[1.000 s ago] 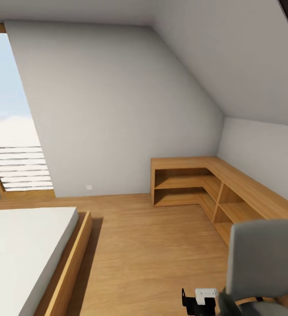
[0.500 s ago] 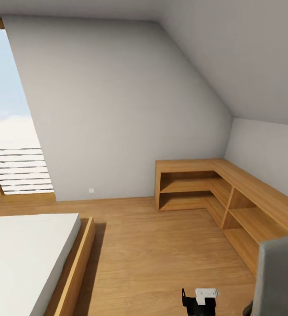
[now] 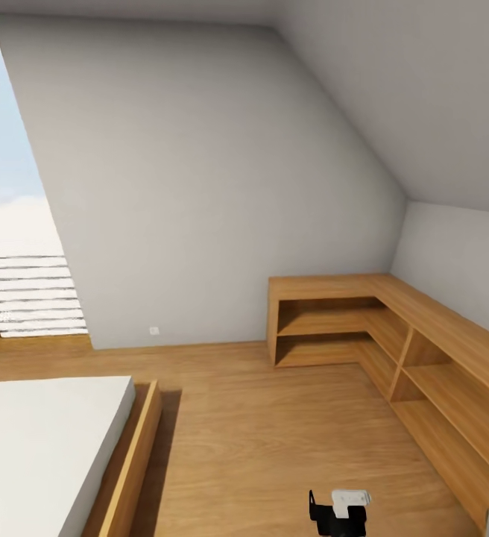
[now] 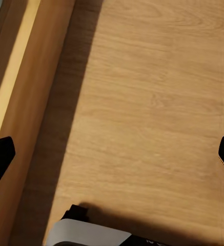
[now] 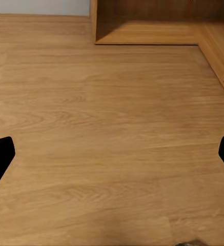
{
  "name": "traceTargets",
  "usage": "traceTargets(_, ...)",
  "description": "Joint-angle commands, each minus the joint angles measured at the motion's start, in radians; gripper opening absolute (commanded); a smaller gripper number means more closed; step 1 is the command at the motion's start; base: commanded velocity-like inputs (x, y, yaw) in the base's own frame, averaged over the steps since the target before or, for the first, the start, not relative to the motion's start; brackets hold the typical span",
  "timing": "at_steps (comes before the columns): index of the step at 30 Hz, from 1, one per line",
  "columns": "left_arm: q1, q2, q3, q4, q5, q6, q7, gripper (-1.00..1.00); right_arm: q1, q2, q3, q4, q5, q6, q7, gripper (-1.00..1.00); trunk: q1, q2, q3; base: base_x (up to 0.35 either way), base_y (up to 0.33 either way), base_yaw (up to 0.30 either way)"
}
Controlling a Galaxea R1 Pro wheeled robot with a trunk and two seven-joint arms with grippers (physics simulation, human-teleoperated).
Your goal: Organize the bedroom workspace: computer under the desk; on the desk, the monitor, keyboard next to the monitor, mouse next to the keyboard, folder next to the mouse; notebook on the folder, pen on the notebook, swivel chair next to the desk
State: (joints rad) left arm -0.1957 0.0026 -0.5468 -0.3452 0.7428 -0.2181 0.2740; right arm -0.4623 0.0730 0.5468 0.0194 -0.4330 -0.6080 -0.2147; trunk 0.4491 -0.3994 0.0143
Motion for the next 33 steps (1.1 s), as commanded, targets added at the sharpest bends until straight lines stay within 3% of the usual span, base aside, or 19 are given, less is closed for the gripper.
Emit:
traceTargets(1,-0.001,0.0,-0.008,0.0,0.007,-0.004,0.006,1.0,-0.001,0.001,0.009,0.002,-0.004,-0.003,-0.005,1.0,0.001,-0.001,0.0,0.321,0.003,0.0)
traceTargets(33,-0.001,0.001,-0.008,0.0,0.007,-0.004,0.006,1.0,0.0,-0.001,0.009,0.002,-0.005,0.001,-0.005,1.0,0.001,-0.001,0.0,0.325,0.0,0.0)
